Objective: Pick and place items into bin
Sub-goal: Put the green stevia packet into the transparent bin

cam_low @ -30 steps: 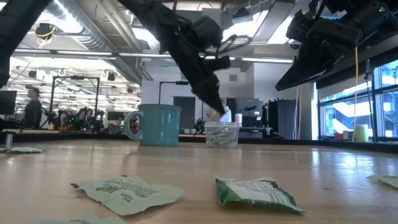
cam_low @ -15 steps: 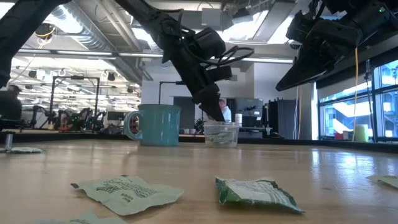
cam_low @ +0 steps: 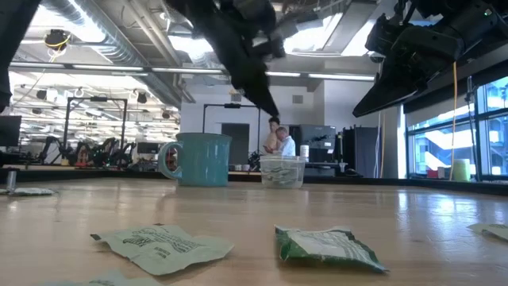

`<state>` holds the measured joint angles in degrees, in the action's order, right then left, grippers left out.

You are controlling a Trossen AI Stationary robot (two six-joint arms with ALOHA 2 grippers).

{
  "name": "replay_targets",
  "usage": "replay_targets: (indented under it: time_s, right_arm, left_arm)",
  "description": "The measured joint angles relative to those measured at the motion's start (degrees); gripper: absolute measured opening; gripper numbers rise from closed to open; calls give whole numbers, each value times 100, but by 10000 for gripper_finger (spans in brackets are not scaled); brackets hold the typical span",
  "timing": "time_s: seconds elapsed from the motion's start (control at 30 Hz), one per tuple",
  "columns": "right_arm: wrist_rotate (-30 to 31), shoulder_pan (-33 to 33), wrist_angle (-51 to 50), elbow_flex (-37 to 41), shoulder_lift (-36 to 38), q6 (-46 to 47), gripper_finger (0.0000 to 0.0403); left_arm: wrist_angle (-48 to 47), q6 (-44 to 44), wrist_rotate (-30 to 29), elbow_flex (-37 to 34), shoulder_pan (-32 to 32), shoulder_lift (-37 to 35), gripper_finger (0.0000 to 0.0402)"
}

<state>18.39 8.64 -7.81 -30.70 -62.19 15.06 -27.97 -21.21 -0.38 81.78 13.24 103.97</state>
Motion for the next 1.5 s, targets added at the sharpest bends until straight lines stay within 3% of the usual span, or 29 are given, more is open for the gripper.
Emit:
replay_targets:
  time_s: [0.2, 0.4, 0.63, 0.87, 1.27, 1.5]
  right_arm:
    - [-2, 0, -50, 0, 0, 248, 92]
    - [-2, 0, -105, 0, 0, 266, 92]
    - [-2, 0, -59, 0, 0, 270, 92]
    - [-2, 2, 39, 0, 0, 270, 92]
    - [-2, 0, 79, 0, 0, 255, 92]
    - [-2, 0, 78, 0, 0, 248, 92]
  left_arm:
    - [-2103, 395, 201, 0, -747, -688, 84]
    - [-3364, 1973, 109, -394, -1737, -1095, 79]
    - [-3130, 3298, -137, -1675, -2749, -1551, 66]
    - [-2651, 4259, -404, -2841, -3290, -1902, 64]
    - [-1730, 4613, -425, -3821, -3611, -1949, 77]
    - [-1358, 4609, -434, -4089, -3609, -1942, 59]
